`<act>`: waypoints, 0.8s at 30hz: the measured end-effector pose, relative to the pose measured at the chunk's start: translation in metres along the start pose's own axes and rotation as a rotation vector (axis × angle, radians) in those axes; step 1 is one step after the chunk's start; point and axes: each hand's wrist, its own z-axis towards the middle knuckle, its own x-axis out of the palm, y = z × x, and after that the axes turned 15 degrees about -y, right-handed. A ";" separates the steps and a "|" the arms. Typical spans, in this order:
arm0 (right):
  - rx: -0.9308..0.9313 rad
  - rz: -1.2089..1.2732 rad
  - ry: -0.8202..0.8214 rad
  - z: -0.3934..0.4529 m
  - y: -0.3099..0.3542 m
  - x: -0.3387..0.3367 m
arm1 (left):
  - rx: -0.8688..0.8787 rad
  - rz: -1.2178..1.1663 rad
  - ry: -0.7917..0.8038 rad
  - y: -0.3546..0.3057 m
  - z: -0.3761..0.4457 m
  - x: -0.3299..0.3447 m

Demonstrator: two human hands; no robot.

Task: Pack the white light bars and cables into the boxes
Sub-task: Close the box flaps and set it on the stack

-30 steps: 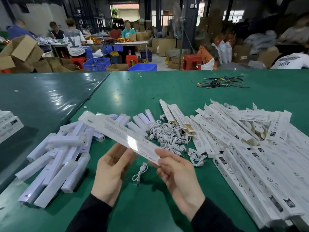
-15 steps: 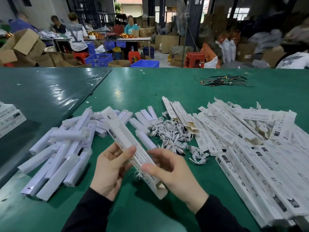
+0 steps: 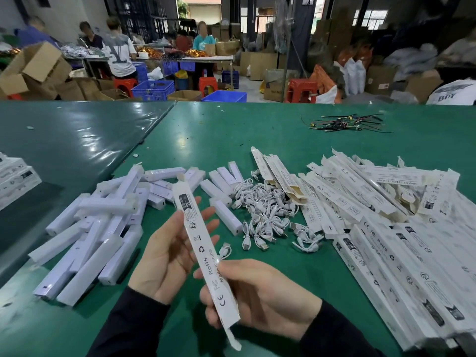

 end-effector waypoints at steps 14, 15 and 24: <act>-0.549 -0.369 -0.642 0.002 0.010 -0.017 | 0.185 0.464 0.129 0.023 -0.012 0.010; -0.536 -0.365 -0.659 0.003 0.011 -0.019 | 0.144 0.467 0.136 0.022 -0.012 0.011; -0.556 -0.339 -0.689 0.004 0.016 -0.026 | 0.032 0.434 0.208 0.016 -0.013 0.009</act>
